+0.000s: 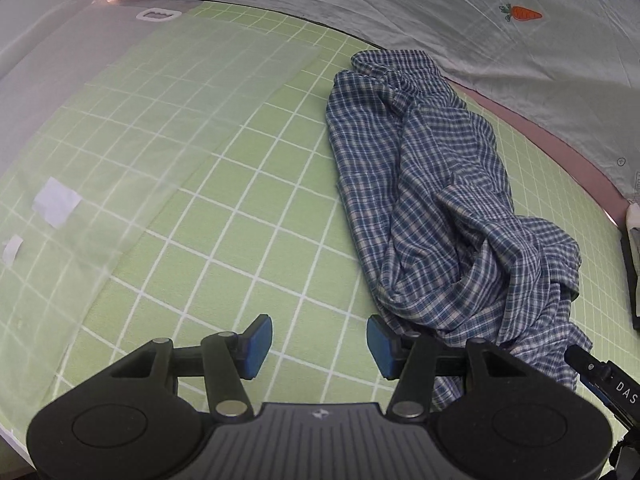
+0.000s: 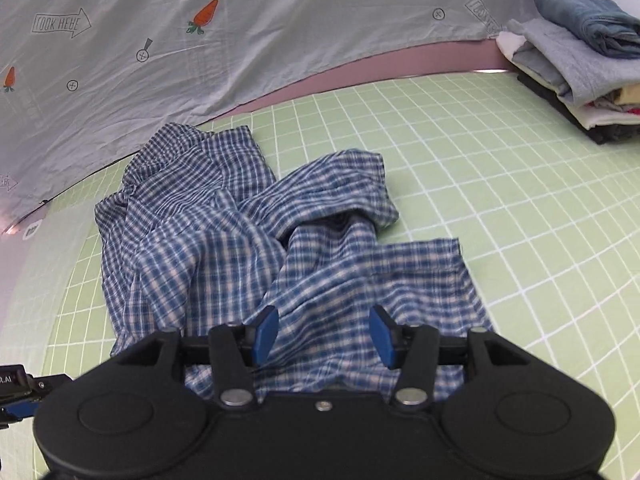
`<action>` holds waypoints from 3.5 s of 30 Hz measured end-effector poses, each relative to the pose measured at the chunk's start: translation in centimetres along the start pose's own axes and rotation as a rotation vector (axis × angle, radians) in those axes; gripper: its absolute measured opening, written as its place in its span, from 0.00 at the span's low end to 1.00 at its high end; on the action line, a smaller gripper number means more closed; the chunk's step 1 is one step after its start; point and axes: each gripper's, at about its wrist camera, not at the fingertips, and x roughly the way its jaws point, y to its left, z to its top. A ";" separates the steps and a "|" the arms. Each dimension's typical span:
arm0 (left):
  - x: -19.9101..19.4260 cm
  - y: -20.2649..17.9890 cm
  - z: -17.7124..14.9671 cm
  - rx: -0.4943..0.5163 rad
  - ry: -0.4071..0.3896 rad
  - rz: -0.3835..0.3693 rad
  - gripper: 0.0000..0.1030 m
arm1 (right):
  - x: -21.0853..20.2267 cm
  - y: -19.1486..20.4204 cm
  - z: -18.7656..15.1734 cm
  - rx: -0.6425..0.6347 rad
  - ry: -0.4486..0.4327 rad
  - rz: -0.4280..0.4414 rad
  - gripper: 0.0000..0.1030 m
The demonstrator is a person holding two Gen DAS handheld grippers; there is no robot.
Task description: Fold clothes
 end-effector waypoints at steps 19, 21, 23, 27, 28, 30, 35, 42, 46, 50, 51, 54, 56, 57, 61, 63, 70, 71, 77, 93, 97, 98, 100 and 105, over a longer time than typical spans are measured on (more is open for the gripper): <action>3.5 -4.5 2.9 -0.002 0.028 0.057 0.52 | 6.9 -0.5 7.2 -0.058 -0.023 0.186 0.48; 4.4 -4.7 3.6 0.007 0.037 0.057 0.52 | 8.1 0.4 7.6 -0.076 -0.008 0.213 0.46; 5.3 -5.0 4.0 0.013 0.048 0.055 0.52 | 9.5 1.3 8.1 -0.096 0.016 0.245 0.43; 7.0 -5.2 4.6 0.019 0.075 0.049 0.51 | 11.6 2.4 8.4 -0.105 0.072 0.297 0.43; 7.3 -5.3 4.7 0.020 0.081 0.049 0.51 | 12.1 2.6 8.4 -0.105 0.085 0.305 0.43; 7.9 -5.4 4.6 0.022 0.092 0.058 0.51 | 12.8 2.9 8.3 -0.102 0.103 0.321 0.42; 8.8 -5.3 4.3 0.010 0.122 0.071 0.51 | 13.7 3.1 8.5 -0.099 0.144 0.406 0.33; 8.7 -5.5 4.1 0.014 0.120 0.089 0.52 | 12.2 1.1 9.3 -0.077 0.064 0.416 0.05; 8.0 -5.3 4.2 -0.008 0.096 0.080 0.52 | 10.1 -2.6 10.4 0.001 -0.031 0.348 0.04; 7.3 -5.3 4.4 -0.011 0.061 0.094 0.55 | 8.4 -7.7 11.5 0.132 -0.143 0.212 0.04; 7.3 -5.4 4.4 -0.008 0.062 0.098 0.55 | 8.0 -9.1 11.8 0.161 -0.171 0.165 0.04; 7.5 -5.5 4.2 -0.001 0.080 0.092 0.55 | 7.3 -12.7 11.9 0.230 -0.239 -0.011 0.04; 7.8 -5.8 3.8 0.009 0.094 0.081 0.55 | 6.9 -14.6 11.5 0.250 -0.261 -0.156 0.04; 7.8 -6.1 3.7 0.020 0.096 0.072 0.55 | 6.9 -15.6 11.2 0.266 -0.255 -0.205 0.03; 8.1 -7.4 3.4 0.063 0.104 0.038 0.55 | 7.2 -19.5 9.7 0.332 -0.205 -0.325 0.07; 8.3 -7.9 3.2 0.084 0.110 0.022 0.55 | 7.5 -20.1 8.9 0.330 -0.169 -0.309 0.22; 9.0 -10.1 2.6 0.140 0.134 -0.058 0.50 | 9.7 -18.4 6.5 0.241 -0.048 -0.231 0.26; 9.1 -10.5 2.6 0.145 0.140 -0.068 0.40 | 10.0 -18.0 6.3 0.231 -0.035 -0.224 0.26; 9.9 -10.7 2.4 0.152 0.150 -0.080 0.11 | 10.6 -15.5 5.3 0.165 -0.004 -0.198 0.26; 10.5 -5.7 7.4 0.005 0.054 -0.008 0.06 | 10.9 -7.0 4.4 -0.018 0.102 0.058 0.24; 8.9 -5.2 8.3 -0.006 0.000 0.034 0.14 | 9.6 -8.7 5.2 0.071 0.066 0.014 0.30; 8.5 -5.2 8.2 -0.004 -0.008 0.033 0.22 | 9.1 -9.5 5.5 0.104 0.048 -0.014 0.33; 7.6 -5.2 8.0 -0.014 -0.011 0.026 0.31 | 8.0 -11.1 6.1 0.158 0.004 -0.083 0.40; 6.3 -6.1 8.0 -0.045 -0.009 -0.029 0.49 | 6.3 -14.1 8.9 0.223 -0.126 -0.179 0.59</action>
